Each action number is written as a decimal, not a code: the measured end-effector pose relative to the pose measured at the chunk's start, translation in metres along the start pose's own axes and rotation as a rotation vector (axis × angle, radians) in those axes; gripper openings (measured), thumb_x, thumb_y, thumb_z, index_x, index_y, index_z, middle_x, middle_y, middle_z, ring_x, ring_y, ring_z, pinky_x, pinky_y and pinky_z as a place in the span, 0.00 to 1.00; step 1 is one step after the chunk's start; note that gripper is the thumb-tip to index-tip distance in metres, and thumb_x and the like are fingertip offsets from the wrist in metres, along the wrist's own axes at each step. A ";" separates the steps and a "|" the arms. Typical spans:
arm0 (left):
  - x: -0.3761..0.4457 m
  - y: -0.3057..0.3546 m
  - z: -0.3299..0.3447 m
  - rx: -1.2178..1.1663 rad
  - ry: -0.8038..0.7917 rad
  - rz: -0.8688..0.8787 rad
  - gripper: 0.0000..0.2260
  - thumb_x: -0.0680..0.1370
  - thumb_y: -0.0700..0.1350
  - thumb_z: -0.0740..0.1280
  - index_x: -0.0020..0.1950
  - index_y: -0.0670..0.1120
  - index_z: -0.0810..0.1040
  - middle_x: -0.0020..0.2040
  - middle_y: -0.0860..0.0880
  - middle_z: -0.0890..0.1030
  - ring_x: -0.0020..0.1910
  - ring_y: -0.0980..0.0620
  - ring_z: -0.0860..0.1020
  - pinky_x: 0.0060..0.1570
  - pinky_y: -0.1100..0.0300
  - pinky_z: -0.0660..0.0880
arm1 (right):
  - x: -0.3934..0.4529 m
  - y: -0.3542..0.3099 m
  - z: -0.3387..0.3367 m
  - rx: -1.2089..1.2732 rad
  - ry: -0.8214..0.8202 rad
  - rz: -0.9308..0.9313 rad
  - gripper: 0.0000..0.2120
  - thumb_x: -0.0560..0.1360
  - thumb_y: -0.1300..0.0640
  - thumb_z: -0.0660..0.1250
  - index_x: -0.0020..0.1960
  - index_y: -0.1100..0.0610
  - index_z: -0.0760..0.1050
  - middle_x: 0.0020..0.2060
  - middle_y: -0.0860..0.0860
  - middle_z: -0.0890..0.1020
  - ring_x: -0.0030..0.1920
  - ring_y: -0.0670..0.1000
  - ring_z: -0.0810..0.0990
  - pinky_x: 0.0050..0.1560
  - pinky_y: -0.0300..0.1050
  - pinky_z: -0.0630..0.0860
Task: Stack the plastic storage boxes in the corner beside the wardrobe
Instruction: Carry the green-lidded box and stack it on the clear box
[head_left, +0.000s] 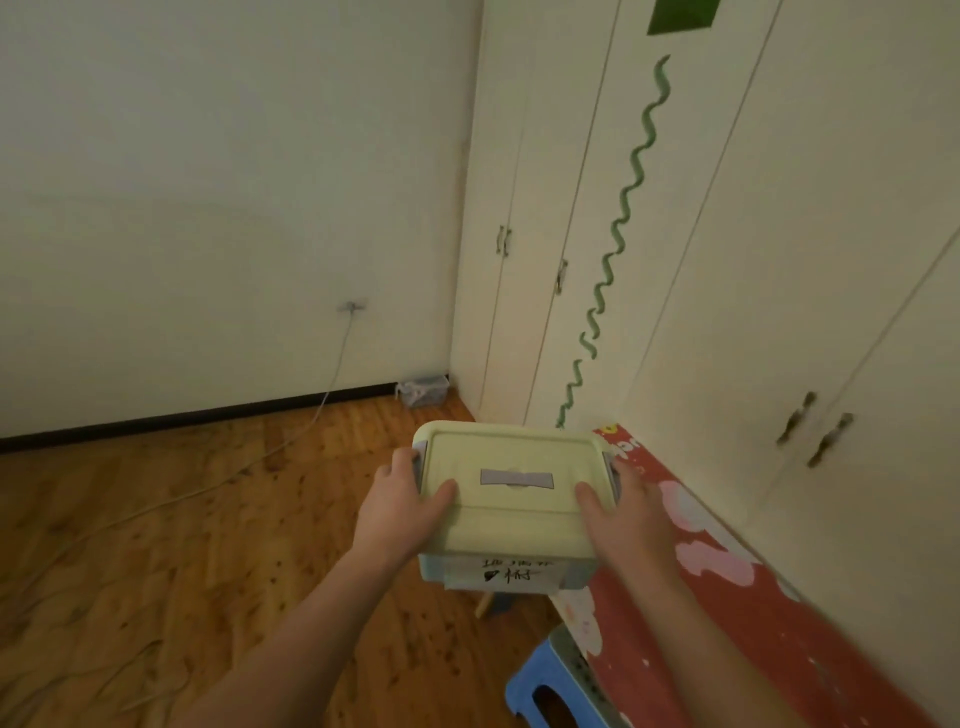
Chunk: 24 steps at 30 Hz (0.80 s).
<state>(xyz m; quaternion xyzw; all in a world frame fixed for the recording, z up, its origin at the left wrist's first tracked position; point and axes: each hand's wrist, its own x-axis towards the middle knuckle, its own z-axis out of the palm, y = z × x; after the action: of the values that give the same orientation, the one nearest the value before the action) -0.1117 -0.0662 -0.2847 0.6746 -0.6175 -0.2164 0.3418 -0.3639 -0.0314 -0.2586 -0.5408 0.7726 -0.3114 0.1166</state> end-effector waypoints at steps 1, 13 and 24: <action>0.011 -0.006 -0.003 0.006 0.011 -0.009 0.29 0.74 0.60 0.67 0.71 0.51 0.63 0.56 0.52 0.72 0.45 0.57 0.75 0.36 0.65 0.76 | 0.009 -0.009 0.008 -0.004 -0.002 -0.023 0.30 0.77 0.40 0.62 0.75 0.49 0.62 0.64 0.54 0.70 0.60 0.55 0.74 0.49 0.46 0.69; 0.157 -0.017 -0.005 0.057 0.086 -0.129 0.29 0.74 0.60 0.67 0.71 0.51 0.62 0.56 0.51 0.72 0.46 0.55 0.76 0.34 0.63 0.75 | 0.165 -0.070 0.087 0.031 -0.104 -0.127 0.30 0.76 0.38 0.61 0.74 0.48 0.63 0.60 0.56 0.72 0.57 0.58 0.75 0.54 0.52 0.74; 0.285 -0.011 0.012 0.098 0.128 -0.164 0.28 0.75 0.59 0.66 0.71 0.49 0.63 0.60 0.48 0.73 0.48 0.51 0.76 0.41 0.56 0.78 | 0.296 -0.104 0.140 0.055 -0.170 -0.166 0.30 0.77 0.38 0.60 0.76 0.48 0.61 0.61 0.56 0.72 0.56 0.57 0.76 0.47 0.47 0.69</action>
<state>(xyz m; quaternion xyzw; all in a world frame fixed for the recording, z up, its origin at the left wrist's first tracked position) -0.0713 -0.3480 -0.2635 0.7512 -0.5469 -0.1697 0.3284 -0.3268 -0.3726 -0.2577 -0.6240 0.7036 -0.2941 0.1704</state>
